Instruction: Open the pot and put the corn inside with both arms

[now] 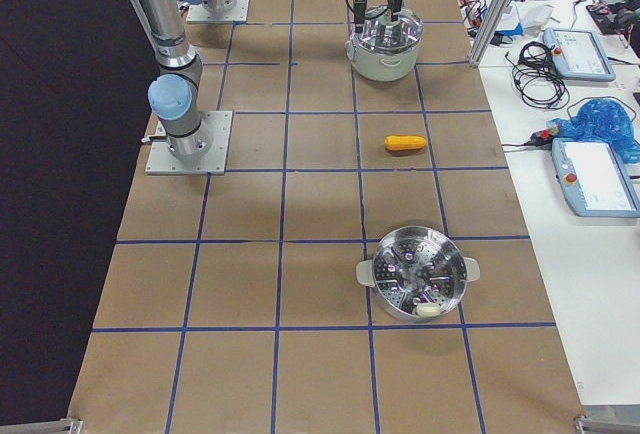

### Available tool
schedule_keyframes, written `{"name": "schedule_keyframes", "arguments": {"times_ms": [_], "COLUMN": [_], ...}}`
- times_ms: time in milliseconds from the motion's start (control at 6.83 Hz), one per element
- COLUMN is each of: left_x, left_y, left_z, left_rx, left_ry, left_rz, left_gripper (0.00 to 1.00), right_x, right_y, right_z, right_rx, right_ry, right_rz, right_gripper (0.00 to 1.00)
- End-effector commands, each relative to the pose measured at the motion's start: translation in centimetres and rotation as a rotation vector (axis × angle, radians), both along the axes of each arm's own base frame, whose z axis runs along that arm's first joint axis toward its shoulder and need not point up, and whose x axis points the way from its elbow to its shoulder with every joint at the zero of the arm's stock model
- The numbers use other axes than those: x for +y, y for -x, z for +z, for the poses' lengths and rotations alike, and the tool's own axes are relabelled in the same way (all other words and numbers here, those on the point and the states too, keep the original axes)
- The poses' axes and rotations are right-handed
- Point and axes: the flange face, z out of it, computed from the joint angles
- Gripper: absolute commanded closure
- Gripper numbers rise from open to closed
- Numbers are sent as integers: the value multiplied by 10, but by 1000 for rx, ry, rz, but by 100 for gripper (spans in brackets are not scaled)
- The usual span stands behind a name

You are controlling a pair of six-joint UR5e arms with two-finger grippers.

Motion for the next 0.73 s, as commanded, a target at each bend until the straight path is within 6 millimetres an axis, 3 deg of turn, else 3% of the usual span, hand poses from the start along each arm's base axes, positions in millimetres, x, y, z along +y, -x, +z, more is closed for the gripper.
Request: {"name": "schedule_keyframes", "arguments": {"times_ms": [0, 146, 293, 439, 585], "left_x": [-4, -13, -28, -34, -35], "left_y": [-56, -115, -180, -226, -261], "left_z": [65, 77, 69, 47, 9], "left_rx": [-31, -55, -68, -79, -84], "left_ry": [-27, -26, -45, -68, -70], "left_rz": [-35, -115, -136, -189, -224], "left_gripper": [87, 87, 87, 87, 87], "right_x": [-61, -95, -122, -141, -155], "right_y": [43, 67, 90, 125, 137], "right_z": [-9, -32, -74, -118, -176], "right_rx": [9, 8, 12, 8, -3], "right_ry": [12, 3, -18, -40, -17], "right_rz": [29, 45, 81, 79, 108], "right_gripper": [2, 2, 6, 9, 11]}}
